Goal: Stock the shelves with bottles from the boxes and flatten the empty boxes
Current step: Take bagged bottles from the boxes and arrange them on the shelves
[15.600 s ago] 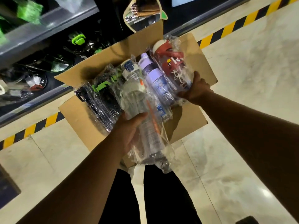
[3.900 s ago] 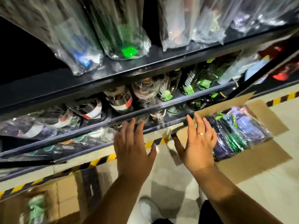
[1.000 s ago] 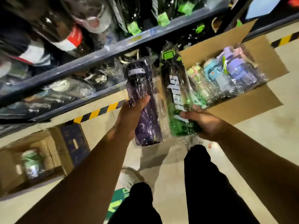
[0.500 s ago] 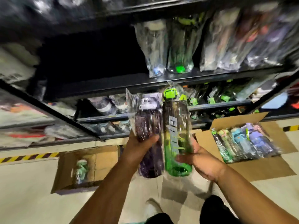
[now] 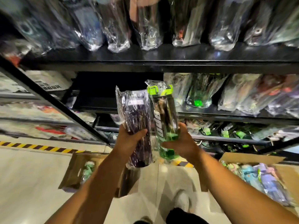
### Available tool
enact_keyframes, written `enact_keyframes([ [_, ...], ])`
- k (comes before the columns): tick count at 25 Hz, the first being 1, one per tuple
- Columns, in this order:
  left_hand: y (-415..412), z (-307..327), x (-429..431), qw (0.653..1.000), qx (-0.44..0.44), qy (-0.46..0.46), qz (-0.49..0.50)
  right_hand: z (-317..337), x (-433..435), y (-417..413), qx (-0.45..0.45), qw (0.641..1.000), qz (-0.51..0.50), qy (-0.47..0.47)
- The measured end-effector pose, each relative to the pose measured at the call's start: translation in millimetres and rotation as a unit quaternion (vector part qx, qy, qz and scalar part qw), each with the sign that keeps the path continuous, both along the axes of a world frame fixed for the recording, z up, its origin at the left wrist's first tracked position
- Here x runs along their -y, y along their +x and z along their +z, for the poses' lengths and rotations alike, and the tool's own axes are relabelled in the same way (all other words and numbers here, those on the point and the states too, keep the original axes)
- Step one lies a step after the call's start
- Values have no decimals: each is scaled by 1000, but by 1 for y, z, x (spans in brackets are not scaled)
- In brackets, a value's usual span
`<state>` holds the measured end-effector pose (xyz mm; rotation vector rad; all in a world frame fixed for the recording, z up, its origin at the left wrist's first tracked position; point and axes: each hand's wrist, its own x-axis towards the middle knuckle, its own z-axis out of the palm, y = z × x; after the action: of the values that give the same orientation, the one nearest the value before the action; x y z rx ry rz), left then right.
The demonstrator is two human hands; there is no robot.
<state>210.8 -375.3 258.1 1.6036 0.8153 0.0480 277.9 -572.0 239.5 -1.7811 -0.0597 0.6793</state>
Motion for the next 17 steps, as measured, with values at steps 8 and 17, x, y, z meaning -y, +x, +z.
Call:
enact_keyframes([
  [8, 42, -6, -62, 998, -25, -9, 58, -18, -75, 61, 9, 999, -9, -32],
  [17, 89, -29, -145, 999, -21, -35, -15, -39, -156, 112, 71, 982, -176, -12],
])
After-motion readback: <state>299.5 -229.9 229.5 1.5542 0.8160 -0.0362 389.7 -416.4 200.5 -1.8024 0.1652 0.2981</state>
